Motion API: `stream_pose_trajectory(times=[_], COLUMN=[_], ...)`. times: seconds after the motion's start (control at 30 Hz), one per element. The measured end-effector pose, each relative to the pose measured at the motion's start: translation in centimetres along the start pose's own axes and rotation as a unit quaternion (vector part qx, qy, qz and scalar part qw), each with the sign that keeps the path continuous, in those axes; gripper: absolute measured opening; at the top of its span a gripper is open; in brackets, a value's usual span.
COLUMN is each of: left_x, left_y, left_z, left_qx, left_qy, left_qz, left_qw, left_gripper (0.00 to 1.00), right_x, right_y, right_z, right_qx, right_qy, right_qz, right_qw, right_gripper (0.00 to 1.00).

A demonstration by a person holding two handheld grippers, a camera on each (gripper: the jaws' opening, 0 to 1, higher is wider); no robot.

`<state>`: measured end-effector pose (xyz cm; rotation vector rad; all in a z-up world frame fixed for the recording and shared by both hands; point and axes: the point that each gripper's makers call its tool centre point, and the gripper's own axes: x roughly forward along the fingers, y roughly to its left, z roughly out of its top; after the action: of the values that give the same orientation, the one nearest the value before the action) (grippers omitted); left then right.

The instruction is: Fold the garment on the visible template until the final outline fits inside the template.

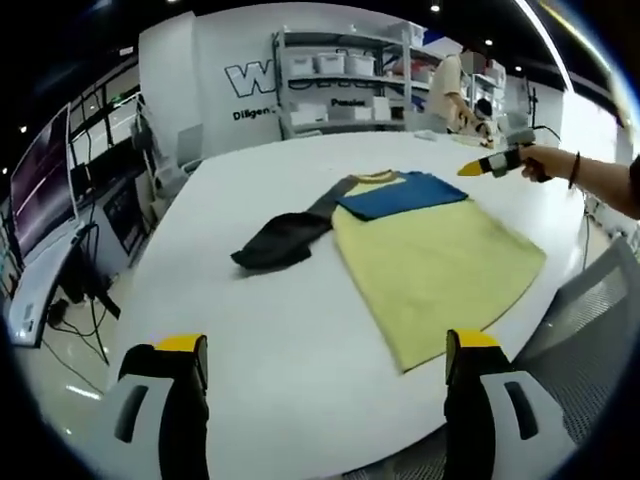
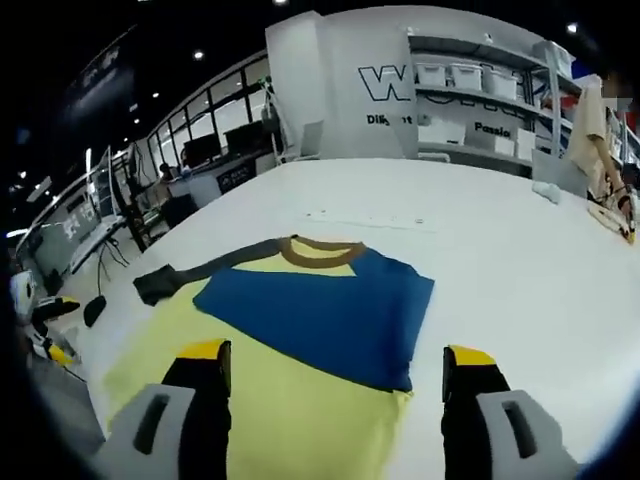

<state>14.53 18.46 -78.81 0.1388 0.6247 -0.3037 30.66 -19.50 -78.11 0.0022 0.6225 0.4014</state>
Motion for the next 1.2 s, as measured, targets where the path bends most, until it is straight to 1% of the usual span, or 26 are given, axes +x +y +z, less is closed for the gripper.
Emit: stream_pose_trajectory(times=[0.03, 0.1, 0.2, 0.23, 0.3, 0.5, 0.57, 0.63, 0.67, 0.77, 0.93, 0.97, 1.03, 1.1, 1.2], left_x=[0.0, 0.3, 0.7, 0.7, 1.0, 1.6, 1.8, 1.9, 2.2, 2.6, 3.2, 3.4, 3.7, 3.9, 4.1], left_y=[0.1, 0.7, 1.5, 1.6, 2.4, 4.2, 5.1, 5.4, 6.0, 6.9, 8.1, 8.6, 9.1, 9.6, 9.8], left_z=[0.1, 0.8, 1.8, 1.8, 2.4, 3.3, 3.7, 3.9, 4.0, 4.4, 5.4, 5.6, 5.8, 5.9, 6.0], left_qx=[-0.002, -0.007, -0.001, 0.0, 0.0, 0.0, -0.003, -0.003, -0.005, -0.003, -0.001, -0.002, 0.0, -0.011, -0.014], left_qy=[-0.001, -0.007, -0.013, -0.013, -0.014, -0.012, -0.017, -0.017, -0.013, -0.013, -0.019, -0.021, -0.022, -0.02, -0.02], left_qz=[-0.001, -0.002, 0.002, 0.003, 0.008, 0.024, 0.028, 0.028, 0.03, 0.035, 0.044, 0.052, 0.056, 0.061, 0.06], left_qw=[1.0, 0.9999, 0.9999, 0.9999, 0.9999, 0.9996, 0.9995, 0.9995, 0.9994, 0.9993, 0.9988, 0.9984, 0.9982, 0.9979, 0.9979], left_gripper=[0.96, 0.96, 0.96, 0.96, 0.96, 0.96, 0.96, 0.95, 0.94, 0.93, 0.9, 0.9, 0.88, 0.85, 0.82], right_x=[-0.4, -1.0, -2.2, -2.3, -3.1, -4.3, -5.0, -5.4, -5.7, -6.3, -7.7, -7.9, -8.2, -8.9, -9.4], right_y=[0.4, 0.9, 2.0, 2.0, 2.6, 3.6, 4.7, 5.1, 5.5, 6.2, 7.5, 7.6, 7.8, 8.5, 9.5], right_z=[0.1, 0.2, 0.4, 0.4, 0.3, -0.9, -1.7, -2.2, -2.4, -2.6, -3.4, -3.6, -3.8, -4.2, -5.0], right_qx=[-0.006, -0.007, -0.007, -0.008, -0.011, -0.015, -0.021, -0.024, -0.026, -0.034, -0.053, -0.054, -0.054, -0.052, -0.052], right_qy=[-0.004, -0.004, -0.01, -0.01, -0.011, -0.002, 0.007, 0.015, 0.017, 0.01, 0.008, 0.008, 0.008, 0.006, 0.007], right_qz=[0.006, 0.012, 0.026, 0.027, 0.034, 0.044, 0.058, 0.061, 0.064, 0.066, 0.069, 0.069, 0.07, 0.08, 0.09], right_qw=[1.0, 0.9999, 0.9996, 0.9996, 0.9993, 0.9989, 0.9981, 0.9977, 0.9975, 0.9972, 0.9962, 0.9961, 0.996, 0.9954, 0.9945], right_gripper=[0.89, 0.91, 0.94, 0.94, 0.93, 0.93, 0.93, 0.94, 0.95, 0.99, 0.99, 0.99, 0.99, 0.99, 0.99])
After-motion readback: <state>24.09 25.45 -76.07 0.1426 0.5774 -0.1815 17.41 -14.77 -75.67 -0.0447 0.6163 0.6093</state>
